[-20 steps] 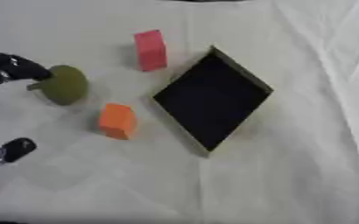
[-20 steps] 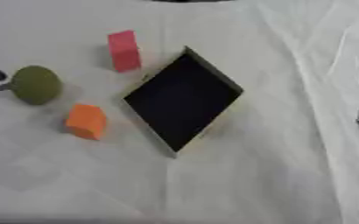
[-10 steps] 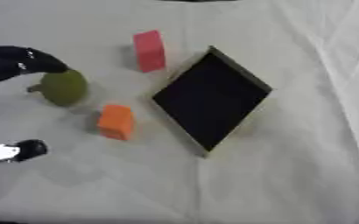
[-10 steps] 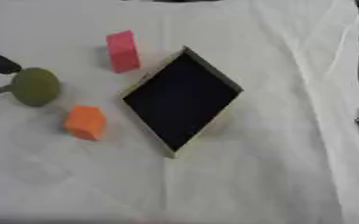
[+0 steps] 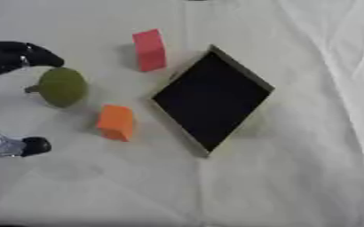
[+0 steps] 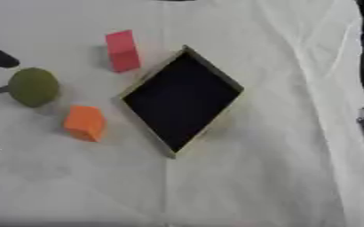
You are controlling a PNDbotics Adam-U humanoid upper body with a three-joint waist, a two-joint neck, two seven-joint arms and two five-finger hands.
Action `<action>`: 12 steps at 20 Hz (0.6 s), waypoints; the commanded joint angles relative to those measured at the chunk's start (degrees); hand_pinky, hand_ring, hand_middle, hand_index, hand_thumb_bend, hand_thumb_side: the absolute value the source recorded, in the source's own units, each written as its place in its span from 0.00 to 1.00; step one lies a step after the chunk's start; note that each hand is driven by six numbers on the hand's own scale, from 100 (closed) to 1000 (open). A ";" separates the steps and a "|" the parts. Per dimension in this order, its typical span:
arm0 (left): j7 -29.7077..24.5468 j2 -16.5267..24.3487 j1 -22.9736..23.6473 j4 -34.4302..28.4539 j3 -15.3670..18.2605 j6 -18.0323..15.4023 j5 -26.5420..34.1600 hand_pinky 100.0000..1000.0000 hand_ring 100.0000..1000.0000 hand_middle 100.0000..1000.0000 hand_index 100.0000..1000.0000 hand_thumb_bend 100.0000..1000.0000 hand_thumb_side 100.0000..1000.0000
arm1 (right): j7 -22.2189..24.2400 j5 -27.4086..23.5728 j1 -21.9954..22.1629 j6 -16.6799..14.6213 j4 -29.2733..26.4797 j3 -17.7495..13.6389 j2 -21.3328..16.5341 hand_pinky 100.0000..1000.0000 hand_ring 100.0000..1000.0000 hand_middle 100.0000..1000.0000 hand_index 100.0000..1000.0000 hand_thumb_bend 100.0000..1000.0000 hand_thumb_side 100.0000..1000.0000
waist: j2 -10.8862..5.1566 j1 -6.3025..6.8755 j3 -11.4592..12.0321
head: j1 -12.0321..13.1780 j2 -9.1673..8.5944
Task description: Pick up objects on the table and place them in the box.
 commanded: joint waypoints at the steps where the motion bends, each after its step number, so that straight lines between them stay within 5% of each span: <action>1: -2.00 0.50 -1.63 -0.66 1.58 3.60 1.44 0.95 0.85 0.81 0.93 0.56 0.56 | 0.23 -0.48 -0.21 -0.12 -1.16 -0.23 -1.45 0.84 0.89 0.70 0.79 0.00 0.56 | -1.25 0.79 -0.06 | -0.01 0.17; 12: -8.51 -2.11 -5.11 -0.45 1.47 12.73 4.01 0.94 0.84 0.81 0.92 0.53 0.43 | 0.68 -0.56 -0.22 0.44 -1.16 -0.01 -1.09 0.84 0.90 0.70 0.79 0.00 0.56 | -1.22 0.88 -0.76 | 0.70 0.53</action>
